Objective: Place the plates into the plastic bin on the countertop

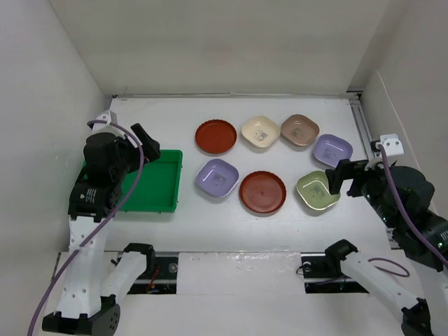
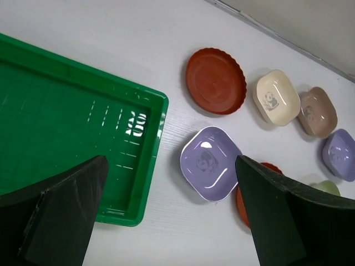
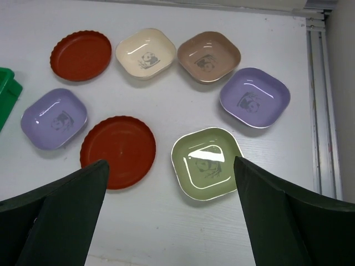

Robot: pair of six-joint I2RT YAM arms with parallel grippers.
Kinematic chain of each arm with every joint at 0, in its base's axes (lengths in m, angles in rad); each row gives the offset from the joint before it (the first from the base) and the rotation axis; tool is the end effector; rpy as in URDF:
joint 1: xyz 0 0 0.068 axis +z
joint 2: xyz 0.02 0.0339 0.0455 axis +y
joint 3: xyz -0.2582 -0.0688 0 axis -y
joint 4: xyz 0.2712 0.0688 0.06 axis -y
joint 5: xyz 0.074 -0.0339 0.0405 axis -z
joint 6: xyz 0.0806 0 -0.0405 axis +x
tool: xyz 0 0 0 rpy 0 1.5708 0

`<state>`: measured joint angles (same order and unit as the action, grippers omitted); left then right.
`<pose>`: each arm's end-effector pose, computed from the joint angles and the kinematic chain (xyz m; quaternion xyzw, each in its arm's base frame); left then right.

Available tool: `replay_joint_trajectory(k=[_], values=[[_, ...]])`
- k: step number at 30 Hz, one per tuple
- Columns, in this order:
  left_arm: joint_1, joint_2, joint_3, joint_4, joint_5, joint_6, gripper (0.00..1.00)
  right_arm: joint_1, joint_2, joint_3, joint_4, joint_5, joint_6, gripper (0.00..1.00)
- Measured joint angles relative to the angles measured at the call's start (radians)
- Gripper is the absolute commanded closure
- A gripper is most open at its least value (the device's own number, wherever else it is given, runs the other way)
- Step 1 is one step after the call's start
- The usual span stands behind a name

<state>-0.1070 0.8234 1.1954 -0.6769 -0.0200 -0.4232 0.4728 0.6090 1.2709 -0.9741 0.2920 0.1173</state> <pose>0.2217 -0.0222 0.4109 -0.1328 0.7953 -0.1472 0.5729 0.1255 0.0382 0.4288 -0.0571 0.8024 0.0568 0.5914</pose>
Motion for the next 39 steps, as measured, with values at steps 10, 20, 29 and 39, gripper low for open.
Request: replay_joint_trajectory(k=[10,20,29,39], values=[[-0.012,0.13,0.001,0.074,0.064,0.008,0.0,0.013,-0.088,-0.008,0.069,0.023,0.018,0.0],[-0.032,0.615,0.227,0.249,0.198,0.02,0.0,0.021,0.01,-0.084,0.143,-0.041,0.026,0.0],[-0.057,1.274,0.818,0.216,0.171,0.102,0.02,0.021,-0.003,-0.125,0.231,-0.169,0.03,0.0],[-0.123,1.466,0.796,0.156,0.082,0.134,0.16,0.021,-0.002,-0.136,0.251,-0.214,0.028,0.0]])
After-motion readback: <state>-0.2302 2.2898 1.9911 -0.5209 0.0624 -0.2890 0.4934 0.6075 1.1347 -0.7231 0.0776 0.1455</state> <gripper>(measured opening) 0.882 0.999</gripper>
